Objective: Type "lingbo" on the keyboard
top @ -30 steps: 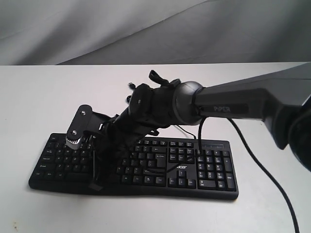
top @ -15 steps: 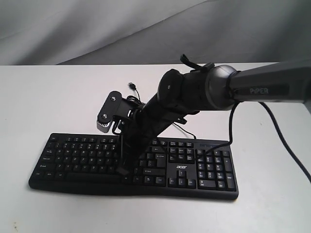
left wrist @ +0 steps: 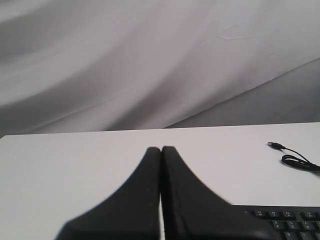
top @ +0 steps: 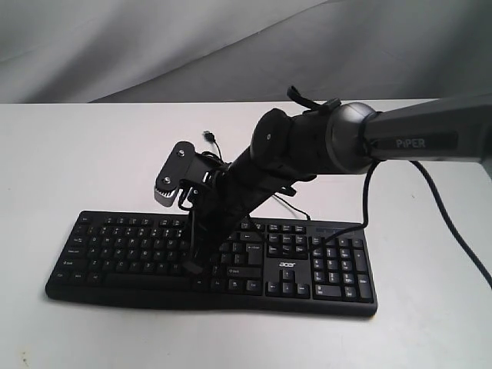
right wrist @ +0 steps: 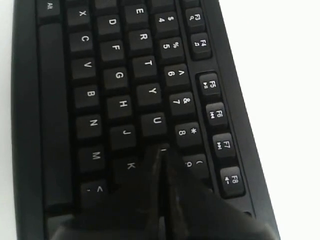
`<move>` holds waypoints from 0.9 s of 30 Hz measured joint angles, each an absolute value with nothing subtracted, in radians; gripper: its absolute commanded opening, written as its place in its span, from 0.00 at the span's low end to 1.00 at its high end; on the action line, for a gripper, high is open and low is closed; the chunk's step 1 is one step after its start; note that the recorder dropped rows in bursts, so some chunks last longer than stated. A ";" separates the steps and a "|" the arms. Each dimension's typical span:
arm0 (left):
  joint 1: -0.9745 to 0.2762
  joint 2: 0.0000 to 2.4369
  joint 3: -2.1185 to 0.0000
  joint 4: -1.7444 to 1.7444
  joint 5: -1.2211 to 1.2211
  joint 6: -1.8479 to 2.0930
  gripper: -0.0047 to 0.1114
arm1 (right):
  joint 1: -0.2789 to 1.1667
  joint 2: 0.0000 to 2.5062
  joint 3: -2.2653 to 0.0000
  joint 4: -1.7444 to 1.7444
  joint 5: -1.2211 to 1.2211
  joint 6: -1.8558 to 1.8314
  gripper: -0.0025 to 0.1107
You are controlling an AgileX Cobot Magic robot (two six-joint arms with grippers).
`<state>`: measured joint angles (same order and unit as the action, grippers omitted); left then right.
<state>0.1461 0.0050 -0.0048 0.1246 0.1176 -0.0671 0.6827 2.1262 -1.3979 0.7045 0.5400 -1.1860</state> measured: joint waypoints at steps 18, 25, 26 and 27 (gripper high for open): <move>0.146 0.005 -0.005 0.125 0.118 -0.067 0.04 | 0.675 2.137 -1.398 0.701 0.536 -1.189 0.02; 0.146 0.005 -0.005 0.125 0.118 -0.067 0.04 | 0.675 2.137 -1.398 0.691 0.536 -1.189 0.02; 0.146 0.005 -0.005 0.125 0.118 -0.067 0.04 | 0.675 2.137 -1.398 0.689 0.536 -1.189 0.02; 0.146 0.005 -0.005 0.125 0.118 -0.067 0.04 | 0.675 2.137 -1.398 0.689 0.536 -1.189 0.02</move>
